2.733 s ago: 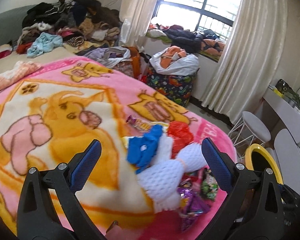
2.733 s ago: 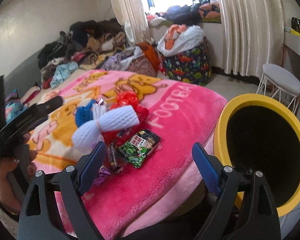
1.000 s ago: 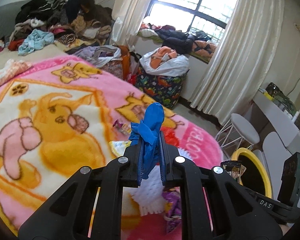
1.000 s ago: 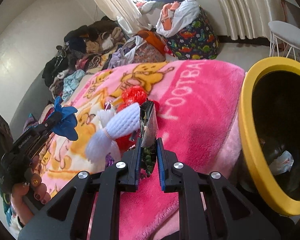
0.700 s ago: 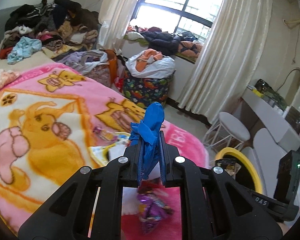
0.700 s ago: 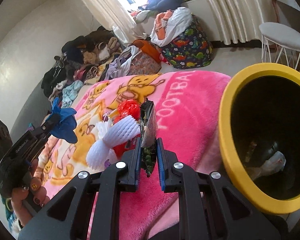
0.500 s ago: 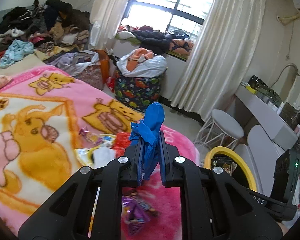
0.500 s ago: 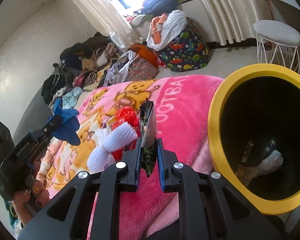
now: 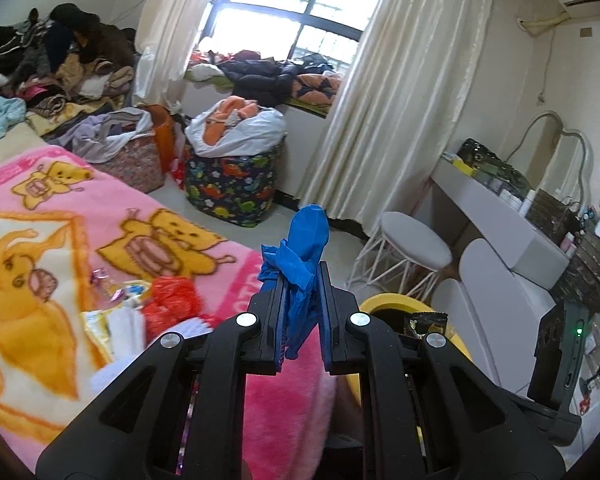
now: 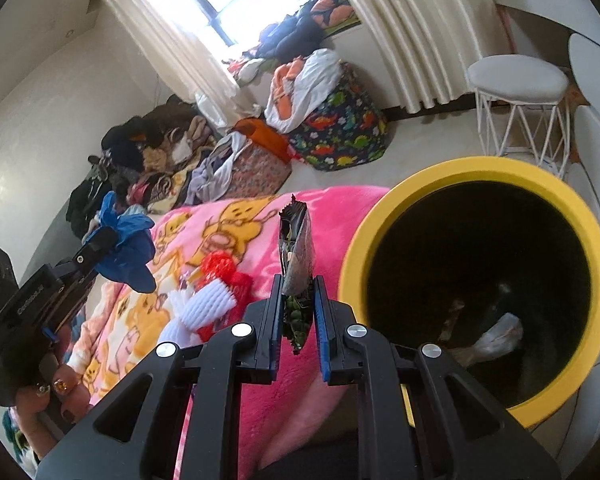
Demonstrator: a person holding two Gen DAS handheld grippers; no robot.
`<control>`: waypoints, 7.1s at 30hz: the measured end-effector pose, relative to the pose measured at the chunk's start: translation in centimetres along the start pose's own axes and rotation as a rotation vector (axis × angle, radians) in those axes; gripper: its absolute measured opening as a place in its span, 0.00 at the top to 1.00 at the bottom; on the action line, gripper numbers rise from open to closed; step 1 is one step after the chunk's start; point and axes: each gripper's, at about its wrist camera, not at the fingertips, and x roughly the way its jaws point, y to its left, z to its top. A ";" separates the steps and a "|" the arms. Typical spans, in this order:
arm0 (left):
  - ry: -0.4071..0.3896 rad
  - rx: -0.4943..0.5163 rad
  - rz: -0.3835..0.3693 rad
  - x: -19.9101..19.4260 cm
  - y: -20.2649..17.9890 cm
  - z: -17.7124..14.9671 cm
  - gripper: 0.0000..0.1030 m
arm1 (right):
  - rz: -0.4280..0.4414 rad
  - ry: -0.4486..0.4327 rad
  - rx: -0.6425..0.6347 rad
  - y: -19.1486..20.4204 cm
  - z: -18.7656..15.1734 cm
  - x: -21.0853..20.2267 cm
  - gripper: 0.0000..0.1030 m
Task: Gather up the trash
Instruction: 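Carry the blue glove and green snack packet over the yellow bin, then open both tools to drop the glove and packet into the bin, then move both tools back over the remaining trash on the blanket, then grasp the white foam net with the left tool while the right tool grasps the brown candy bar, then carry the white foam net and brown candy bar over the yellow bin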
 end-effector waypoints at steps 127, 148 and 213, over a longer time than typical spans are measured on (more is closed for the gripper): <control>0.050 0.078 0.144 -0.8 2.2 -5.4 0.11 | -0.133 -0.080 -0.085 0.5 -0.6 -0.2 0.19; 0.052 -0.080 0.284 -4.1 11.7 -6.0 0.11 | -0.012 0.095 -0.293 8.3 -4.9 4.4 0.19; 0.102 -0.066 0.133 -2.8 10.0 -5.2 0.82 | 0.126 0.345 -0.371 9.0 -6.7 8.3 0.82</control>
